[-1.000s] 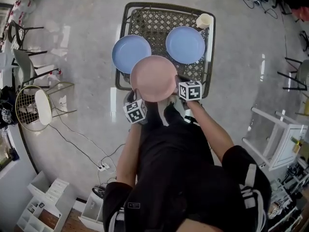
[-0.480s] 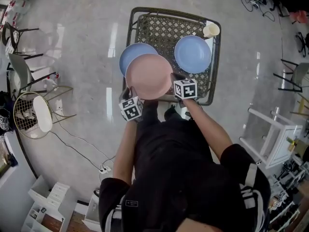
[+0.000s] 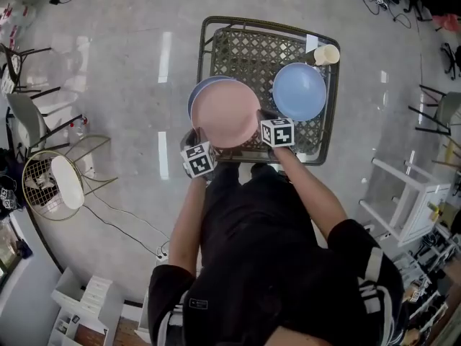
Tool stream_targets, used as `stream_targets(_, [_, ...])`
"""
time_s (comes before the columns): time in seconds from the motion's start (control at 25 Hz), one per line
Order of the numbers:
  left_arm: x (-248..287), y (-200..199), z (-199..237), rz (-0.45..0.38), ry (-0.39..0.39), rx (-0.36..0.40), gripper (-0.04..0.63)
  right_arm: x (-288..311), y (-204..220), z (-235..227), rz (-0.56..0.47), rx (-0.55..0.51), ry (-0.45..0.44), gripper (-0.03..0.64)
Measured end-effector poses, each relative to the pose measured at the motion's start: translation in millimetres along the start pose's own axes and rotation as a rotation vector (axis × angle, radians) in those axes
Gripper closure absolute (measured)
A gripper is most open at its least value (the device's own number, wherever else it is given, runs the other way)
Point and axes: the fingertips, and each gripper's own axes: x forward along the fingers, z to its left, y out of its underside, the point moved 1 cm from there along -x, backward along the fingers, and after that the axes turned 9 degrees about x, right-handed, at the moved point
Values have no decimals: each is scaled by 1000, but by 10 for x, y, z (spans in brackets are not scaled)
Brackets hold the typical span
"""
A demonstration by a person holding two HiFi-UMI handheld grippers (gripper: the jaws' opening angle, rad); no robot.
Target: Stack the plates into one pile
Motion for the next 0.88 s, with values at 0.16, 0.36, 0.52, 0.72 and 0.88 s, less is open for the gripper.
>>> stream_targets(0.16, [205,-5,108,38,-2,6,528,211,-28,-5,24,14,16,591])
stream_targets(0.36, [362,62,206,83,-1,6,527,410,-24,16,50,25,37,592])
stream_targets(0.52, [458,72,235,109,-3,26,522,513,-47,3,65,30,58,592])
stream_targets(0.72, [561,118,286,139,21,22,518,598,-64,29,83,0,80,591])
stream_targets(0.88, [615,175,306,179,36,26,515,649,-25,27,113,-5,103,591])
